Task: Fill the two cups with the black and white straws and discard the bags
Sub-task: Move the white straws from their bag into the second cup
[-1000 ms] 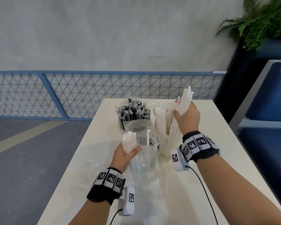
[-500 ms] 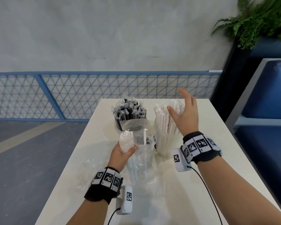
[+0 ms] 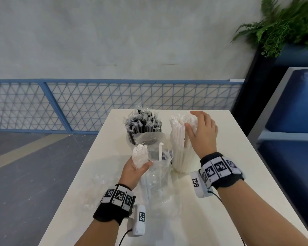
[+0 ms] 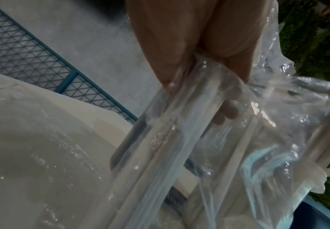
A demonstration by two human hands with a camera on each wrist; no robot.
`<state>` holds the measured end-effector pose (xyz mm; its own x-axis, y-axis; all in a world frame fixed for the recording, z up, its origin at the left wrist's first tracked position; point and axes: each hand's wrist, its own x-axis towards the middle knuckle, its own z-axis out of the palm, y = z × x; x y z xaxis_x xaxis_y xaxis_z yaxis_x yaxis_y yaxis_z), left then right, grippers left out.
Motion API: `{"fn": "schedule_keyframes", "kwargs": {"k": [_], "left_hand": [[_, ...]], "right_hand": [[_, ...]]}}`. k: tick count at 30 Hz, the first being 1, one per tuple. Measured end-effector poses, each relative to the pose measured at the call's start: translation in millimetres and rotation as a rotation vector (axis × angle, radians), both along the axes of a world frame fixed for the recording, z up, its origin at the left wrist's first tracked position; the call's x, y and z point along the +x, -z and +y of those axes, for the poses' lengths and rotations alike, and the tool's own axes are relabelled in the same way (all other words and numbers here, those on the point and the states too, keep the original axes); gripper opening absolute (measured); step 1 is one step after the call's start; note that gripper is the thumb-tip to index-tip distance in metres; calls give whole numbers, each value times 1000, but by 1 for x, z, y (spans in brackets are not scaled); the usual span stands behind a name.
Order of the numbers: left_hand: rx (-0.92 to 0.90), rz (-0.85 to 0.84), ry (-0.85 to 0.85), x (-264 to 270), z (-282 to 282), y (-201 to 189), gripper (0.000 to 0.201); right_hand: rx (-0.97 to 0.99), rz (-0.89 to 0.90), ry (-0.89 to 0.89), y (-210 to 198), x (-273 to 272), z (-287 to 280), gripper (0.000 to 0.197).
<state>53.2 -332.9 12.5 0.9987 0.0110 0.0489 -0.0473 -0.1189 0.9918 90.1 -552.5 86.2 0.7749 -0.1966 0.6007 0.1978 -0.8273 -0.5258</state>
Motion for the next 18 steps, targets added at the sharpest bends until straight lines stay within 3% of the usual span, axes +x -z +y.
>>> {"fn": "schedule_keyframes", "kwargs": {"k": [2,3,6,11,18], "left_hand": [[-12,5,16,-1,1,0,23],[-16,8,28,-1,1,0,24],[-19,10,62,0,3,2,31],[-12,-7,172,-1,6,4,57],[77,-20,330,-5,7,-2,91]], "right_hand": [[75,-220,-110,-4,-19,16,23],[114,-249,-206,-3,-30,26,18],[141,-86,-421,14,-46,49,11],[264,134,-461,38,-42,58,34],[347,327,-687,35,-48,68,36]]}}
